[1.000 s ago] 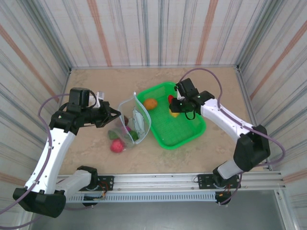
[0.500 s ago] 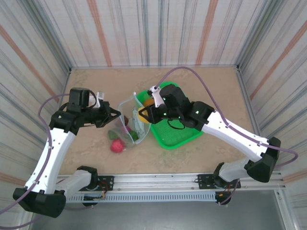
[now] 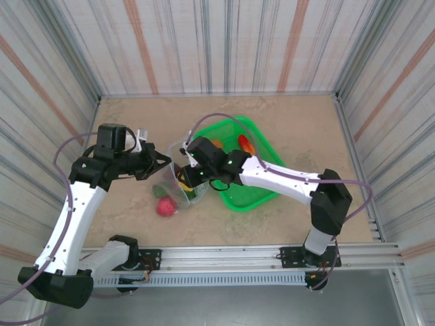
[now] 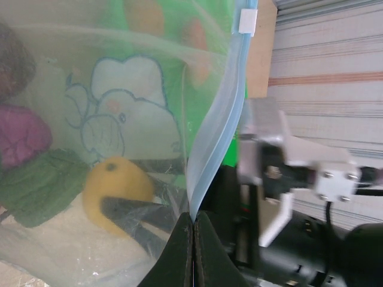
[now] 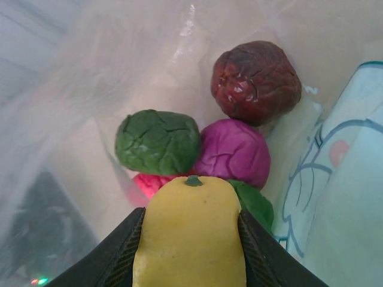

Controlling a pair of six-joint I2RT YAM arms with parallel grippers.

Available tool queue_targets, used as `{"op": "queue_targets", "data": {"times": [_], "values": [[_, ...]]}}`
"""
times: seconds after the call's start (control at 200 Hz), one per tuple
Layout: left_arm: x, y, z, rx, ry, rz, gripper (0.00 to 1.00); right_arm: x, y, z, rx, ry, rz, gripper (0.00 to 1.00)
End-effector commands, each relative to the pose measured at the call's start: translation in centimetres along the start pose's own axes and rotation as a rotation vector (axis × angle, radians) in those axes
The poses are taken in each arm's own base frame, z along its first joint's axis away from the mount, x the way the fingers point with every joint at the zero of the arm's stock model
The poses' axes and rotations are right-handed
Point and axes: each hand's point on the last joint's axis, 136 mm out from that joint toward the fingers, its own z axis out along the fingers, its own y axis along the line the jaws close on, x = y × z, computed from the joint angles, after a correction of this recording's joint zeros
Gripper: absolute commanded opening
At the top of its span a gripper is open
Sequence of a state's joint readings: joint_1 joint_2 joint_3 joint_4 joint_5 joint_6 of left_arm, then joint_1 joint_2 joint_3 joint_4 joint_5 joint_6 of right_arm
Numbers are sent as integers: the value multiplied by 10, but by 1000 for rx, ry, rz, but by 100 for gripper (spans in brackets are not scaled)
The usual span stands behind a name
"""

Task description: Place the food in the zip-top bag and seal the zipper

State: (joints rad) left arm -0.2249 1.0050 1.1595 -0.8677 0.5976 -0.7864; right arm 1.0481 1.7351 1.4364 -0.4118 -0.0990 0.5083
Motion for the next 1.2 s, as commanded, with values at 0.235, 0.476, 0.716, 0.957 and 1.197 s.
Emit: {"op": "queue_targets", "data": {"times": [0.235, 0.476, 0.716, 0.957, 1.197], "values": [[5, -10, -10, 27, 3, 22, 0, -19, 11, -11, 50, -70, -34, 65], [4, -8, -10, 19, -5, 32, 0, -32, 6, -58, 67, -165, -56, 52], [4, -6, -9, 10, -3, 30, 0, -41, -14, -112, 166, -263, -91, 43], [3, -1, -10, -16, -13, 42, 0, -38, -93, -146, 324, -312, 8, 43], [3, 1, -10, -27, -14, 48, 0, -20, -161, -139, 399, -248, 128, 45]]}}
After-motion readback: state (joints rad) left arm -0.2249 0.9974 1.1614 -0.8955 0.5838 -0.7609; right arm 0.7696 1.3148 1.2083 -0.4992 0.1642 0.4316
